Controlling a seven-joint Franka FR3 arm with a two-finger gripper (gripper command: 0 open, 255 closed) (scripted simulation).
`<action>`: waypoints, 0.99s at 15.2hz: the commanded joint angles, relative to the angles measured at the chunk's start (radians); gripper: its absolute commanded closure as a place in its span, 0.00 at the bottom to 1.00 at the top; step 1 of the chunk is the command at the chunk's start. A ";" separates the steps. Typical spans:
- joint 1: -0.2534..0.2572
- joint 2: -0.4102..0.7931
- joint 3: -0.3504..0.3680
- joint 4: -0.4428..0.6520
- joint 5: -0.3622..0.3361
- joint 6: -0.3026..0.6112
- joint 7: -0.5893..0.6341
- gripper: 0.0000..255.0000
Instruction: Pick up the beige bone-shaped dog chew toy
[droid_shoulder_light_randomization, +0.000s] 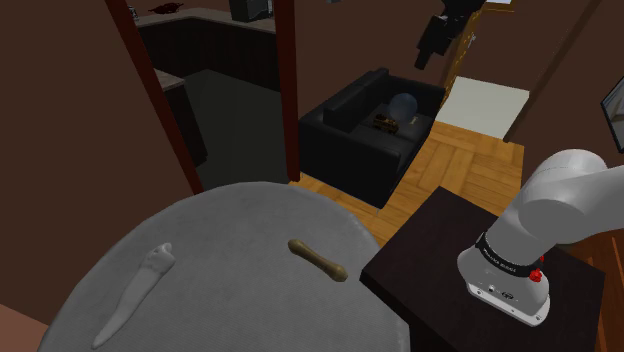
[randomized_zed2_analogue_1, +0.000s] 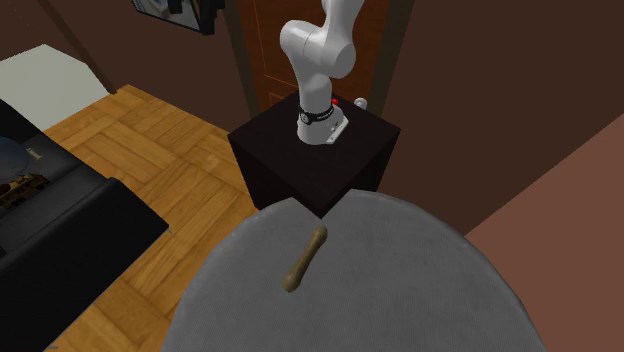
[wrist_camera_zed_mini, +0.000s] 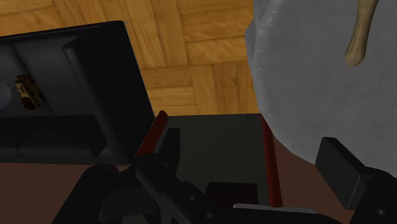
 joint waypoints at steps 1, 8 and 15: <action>0.000 0.000 0.000 0.000 0.000 0.000 0.000 0.00; 0.033 0.025 0.087 -0.172 0.041 0.166 0.079 0.00; 0.067 0.114 0.184 -0.297 0.080 0.349 0.163 0.00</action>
